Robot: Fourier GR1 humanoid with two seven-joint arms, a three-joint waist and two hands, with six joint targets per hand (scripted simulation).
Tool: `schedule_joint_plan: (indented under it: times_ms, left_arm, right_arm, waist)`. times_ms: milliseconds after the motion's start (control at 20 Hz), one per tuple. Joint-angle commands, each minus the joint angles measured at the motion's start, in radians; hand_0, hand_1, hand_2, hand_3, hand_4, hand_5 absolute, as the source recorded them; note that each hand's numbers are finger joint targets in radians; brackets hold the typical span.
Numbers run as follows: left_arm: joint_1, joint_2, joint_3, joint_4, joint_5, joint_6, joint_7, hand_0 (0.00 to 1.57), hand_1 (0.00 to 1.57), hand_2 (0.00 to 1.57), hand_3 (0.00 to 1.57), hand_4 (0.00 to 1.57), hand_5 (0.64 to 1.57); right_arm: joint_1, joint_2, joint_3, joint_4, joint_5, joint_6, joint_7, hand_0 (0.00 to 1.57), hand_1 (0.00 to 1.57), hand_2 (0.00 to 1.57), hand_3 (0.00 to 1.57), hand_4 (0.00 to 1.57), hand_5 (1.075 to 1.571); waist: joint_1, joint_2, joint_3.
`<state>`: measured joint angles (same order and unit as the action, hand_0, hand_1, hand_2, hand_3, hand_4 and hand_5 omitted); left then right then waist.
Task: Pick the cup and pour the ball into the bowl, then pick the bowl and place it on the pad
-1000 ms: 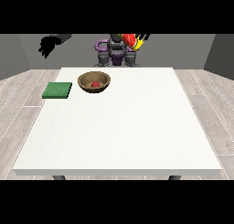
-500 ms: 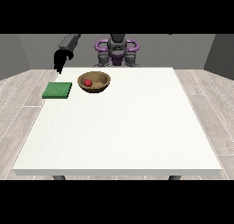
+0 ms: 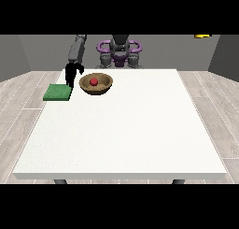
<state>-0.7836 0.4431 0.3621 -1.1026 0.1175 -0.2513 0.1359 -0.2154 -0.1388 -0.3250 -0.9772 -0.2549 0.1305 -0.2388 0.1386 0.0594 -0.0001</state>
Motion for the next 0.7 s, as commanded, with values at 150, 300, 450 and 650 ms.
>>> schedule_joint_plan:
  times_ms: [150, 300, 450, 650]
  left_arm:
    - [0.054, 0.099, 0.061, -0.024, 0.096, -0.086, 0.035, 0.00, 0.00, 0.00, 0.00, 1.01, 1.535]
    - [0.083, 0.037, 0.020, -0.133, 0.092, -0.065, -0.006, 0.00, 0.00, 0.00, 0.00, 1.01, 1.532]
    - [0.075, 0.120, 0.070, -0.092, 0.104, -0.044, 0.027, 0.00, 0.00, 0.00, 0.00, 1.02, 1.533]
    - [0.118, 0.125, 0.072, -0.120, 0.151, -0.107, 0.019, 0.00, 0.00, 0.00, 0.00, 1.01, 1.539]
  right_arm:
    - [-0.095, 0.018, 0.009, 0.147, 0.006, -0.026, -0.056, 0.00, 0.00, 0.00, 0.00, 0.56, 1.560]
    - [-0.141, -0.073, -0.069, 0.271, -0.032, 0.045, -0.152, 0.00, 0.00, 0.00, 0.00, 0.53, 1.553]
    - [-0.150, -0.021, 0.000, 0.293, 0.025, 0.005, -0.190, 0.00, 0.00, 0.00, 0.00, 0.51, 1.552]
    - [-0.139, -0.030, -0.011, 0.339, 0.022, 0.030, -0.255, 0.00, 0.00, 0.00, 0.00, 0.47, 1.548]
  waist:
    - [-0.025, 0.021, 0.0005]
    - [0.048, 0.085, 0.0015]
    - [-0.034, 0.076, 0.0008]
    - [-0.008, 0.100, 0.0010]
